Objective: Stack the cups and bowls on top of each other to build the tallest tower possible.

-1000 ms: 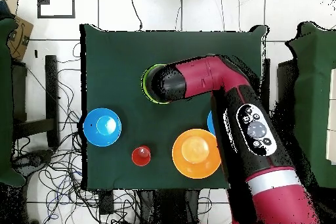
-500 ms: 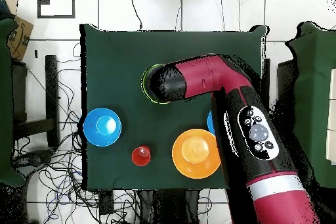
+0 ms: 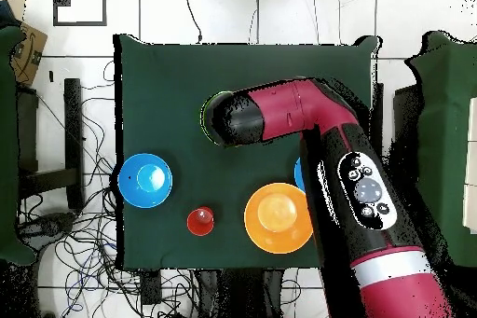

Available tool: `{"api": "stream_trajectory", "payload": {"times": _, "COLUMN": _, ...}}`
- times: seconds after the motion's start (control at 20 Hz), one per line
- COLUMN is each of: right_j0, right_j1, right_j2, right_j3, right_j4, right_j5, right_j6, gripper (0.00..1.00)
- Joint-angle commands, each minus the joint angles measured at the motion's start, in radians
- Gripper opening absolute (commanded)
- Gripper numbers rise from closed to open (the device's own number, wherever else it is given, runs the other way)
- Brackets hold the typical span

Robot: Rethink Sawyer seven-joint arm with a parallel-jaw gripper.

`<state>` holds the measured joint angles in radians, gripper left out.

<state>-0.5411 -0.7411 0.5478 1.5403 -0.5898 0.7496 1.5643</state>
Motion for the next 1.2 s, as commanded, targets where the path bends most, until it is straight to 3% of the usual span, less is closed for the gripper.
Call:
{"api": "stream_trajectory", "payload": {"times": 0.05, "right_j0": -0.004, "right_j1": 0.006, "right_j2": -0.024, "right_j3": 0.080, "right_j4": -0.013, "right_j5": 0.120, "right_j6": -0.102, "gripper": 1.00}}
{"api": "stream_trajectory", "payload": {"times": 0.8, "right_j0": -0.097, "right_j1": 0.053, "right_j2": 0.026, "right_j3": 0.058, "right_j4": -0.071, "right_j5": 0.316, "right_j6": -0.364, "gripper": 1.00}}
{"api": "stream_trajectory", "payload": {"times": 1.2, "right_j0": -0.131, "right_j1": 0.085, "right_j2": 0.057, "right_j3": 0.084, "right_j4": -0.109, "right_j5": 0.376, "right_j6": -0.411, "gripper": 1.00}}
